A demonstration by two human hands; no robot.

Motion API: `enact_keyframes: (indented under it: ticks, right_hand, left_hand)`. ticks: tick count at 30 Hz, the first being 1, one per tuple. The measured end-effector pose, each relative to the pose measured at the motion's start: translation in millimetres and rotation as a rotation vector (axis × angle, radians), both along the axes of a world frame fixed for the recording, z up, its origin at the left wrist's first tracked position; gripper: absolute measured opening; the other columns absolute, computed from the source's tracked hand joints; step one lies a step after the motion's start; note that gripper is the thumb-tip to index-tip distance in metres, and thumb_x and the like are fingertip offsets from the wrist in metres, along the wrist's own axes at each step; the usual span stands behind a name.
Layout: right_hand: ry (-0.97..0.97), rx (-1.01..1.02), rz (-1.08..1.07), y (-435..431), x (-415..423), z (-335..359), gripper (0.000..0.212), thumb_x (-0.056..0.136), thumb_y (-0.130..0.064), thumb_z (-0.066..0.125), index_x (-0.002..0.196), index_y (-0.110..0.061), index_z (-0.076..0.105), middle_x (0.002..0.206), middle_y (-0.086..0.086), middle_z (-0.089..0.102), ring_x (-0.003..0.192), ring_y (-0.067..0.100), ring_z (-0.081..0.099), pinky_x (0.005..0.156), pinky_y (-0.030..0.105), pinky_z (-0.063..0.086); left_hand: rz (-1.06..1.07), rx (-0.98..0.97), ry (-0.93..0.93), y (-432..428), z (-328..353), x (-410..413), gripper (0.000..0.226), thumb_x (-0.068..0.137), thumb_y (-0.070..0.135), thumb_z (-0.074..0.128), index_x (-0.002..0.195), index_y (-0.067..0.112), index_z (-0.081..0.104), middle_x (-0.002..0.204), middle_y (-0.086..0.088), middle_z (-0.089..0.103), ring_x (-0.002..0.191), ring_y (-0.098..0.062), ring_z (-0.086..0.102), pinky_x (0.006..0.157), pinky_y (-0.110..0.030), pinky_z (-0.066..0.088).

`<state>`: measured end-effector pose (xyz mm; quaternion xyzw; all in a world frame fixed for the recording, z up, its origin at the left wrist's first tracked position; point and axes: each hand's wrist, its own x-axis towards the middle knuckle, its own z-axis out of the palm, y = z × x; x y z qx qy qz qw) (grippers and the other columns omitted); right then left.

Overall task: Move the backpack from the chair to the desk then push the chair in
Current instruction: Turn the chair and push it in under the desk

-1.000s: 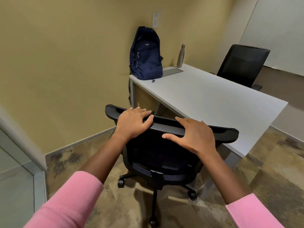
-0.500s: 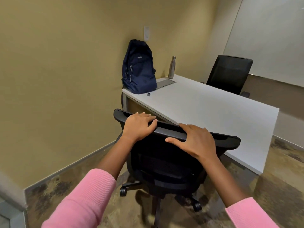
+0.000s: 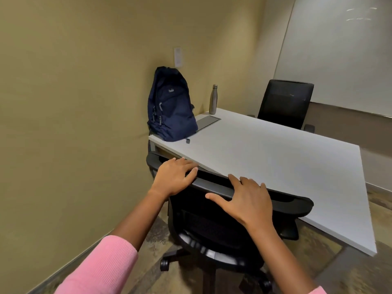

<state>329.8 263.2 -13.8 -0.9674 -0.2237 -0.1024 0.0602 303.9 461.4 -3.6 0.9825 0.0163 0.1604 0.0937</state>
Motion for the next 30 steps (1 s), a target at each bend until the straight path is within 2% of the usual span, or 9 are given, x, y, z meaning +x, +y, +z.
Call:
enact_keyframes:
  ticks: [6,9,13,15,18,24,26,28,30]
  right_hand:
    - [-0.003,-0.014,-0.073,48.2,18.2,-0.8,0.112,0.054,-0.09,-0.005,0.138,-0.024,0.027,0.141,0.01,0.044,0.131,0.03,0.036,0.109,0.052,0.023]
    - [-0.006,-0.003,-0.091,68.3,25.1,-1.7,0.11,0.056,-0.089,-0.004,0.14,-0.023,0.023,0.145,0.01,0.038,0.135,0.029,0.029,0.111,0.051,0.02]
    - [-0.028,0.015,-0.125,85.7,30.2,-3.6,0.109,0.057,-0.089,-0.003,0.139,-0.024,0.025,0.146,0.008,0.038,0.136,0.028,0.029,0.111,0.047,0.022]
    - [-0.039,0.026,-0.162,93.9,31.4,-3.8,0.11,0.056,-0.09,-0.003,0.139,-0.025,0.027,0.145,0.007,0.04,0.135,0.027,0.031,0.111,0.046,0.023]
    - [-0.044,0.041,-0.233,105.7,29.2,-4.1,0.11,0.054,-0.091,-0.002,0.138,-0.028,0.03,0.144,0.004,0.042,0.135,0.025,0.033,0.112,0.044,0.023]
    - [-0.065,0.08,-0.395,140.2,19.2,-5.6,0.108,0.053,-0.092,0.002,0.136,-0.03,0.035,0.143,0.002,0.045,0.134,0.023,0.035,0.112,0.043,0.024]
    - [-0.062,0.083,-0.428,152.7,19.4,-4.8,0.107,0.054,-0.092,0.003,0.135,-0.031,0.036,0.143,0.001,0.044,0.135,0.023,0.034,0.112,0.042,0.024]
    - [-0.059,0.076,-0.452,163.9,19.2,-3.7,0.106,0.055,-0.092,0.005,0.134,-0.03,0.037,0.142,0.002,0.045,0.135,0.023,0.035,0.112,0.041,0.025]
    - [-0.07,0.072,-0.489,176.0,18.1,-0.7,0.102,0.058,-0.091,0.01,0.13,-0.027,0.045,0.136,0.004,0.053,0.13,0.024,0.043,0.109,0.042,0.032]
  left_hand:
    - [-0.037,0.003,-0.065,39.3,-4.4,31.7,0.054,0.088,0.039,0.018,0.131,0.023,0.047,0.141,-0.002,0.047,0.136,-0.019,0.033,0.111,-0.033,0.023]
    - [-0.109,0.001,-0.13,57.2,-5.7,42.3,0.053,0.091,0.038,0.016,0.13,0.021,0.048,0.139,-0.004,0.049,0.135,-0.02,0.035,0.111,-0.033,0.026]
    - [-0.162,0.002,-0.323,70.4,-10.2,49.7,0.048,0.086,0.026,0.027,0.107,0.011,0.068,0.108,-0.01,0.071,0.109,-0.03,0.062,0.095,-0.042,0.046]
    - [-0.175,-0.007,-0.414,77.3,-13.6,56.9,0.044,0.082,0.021,0.032,0.096,0.008,0.072,0.095,-0.011,0.075,0.096,-0.031,0.068,0.085,-0.045,0.052]
    - [-0.268,-0.036,-0.49,92.2,-18.0,69.1,0.042,0.08,0.018,0.034,0.09,0.007,0.074,0.088,-0.01,0.076,0.088,-0.03,0.07,0.077,-0.042,0.057]
    - [-0.406,-0.009,-0.576,122.7,-27.7,87.8,0.042,0.082,0.018,0.034,0.101,0.006,0.069,0.106,-0.013,0.071,0.104,-0.034,0.064,0.086,-0.04,0.053]
    - [-0.414,0.018,-0.574,132.8,-28.9,94.8,0.043,0.083,0.018,0.033,0.106,0.006,0.067,0.113,-0.014,0.067,0.108,-0.036,0.061,0.095,-0.038,0.044]
    - [-0.428,0.031,-0.554,143.2,-28.8,100.4,0.044,0.083,0.019,0.032,0.108,0.006,0.066,0.116,-0.015,0.066,0.109,-0.037,0.06,0.097,-0.037,0.036]
    - [-0.451,0.031,-0.518,152.7,-27.3,103.6,0.044,0.083,0.019,0.032,0.108,0.006,0.066,0.116,-0.015,0.066,0.109,-0.035,0.06,0.097,-0.039,0.042]
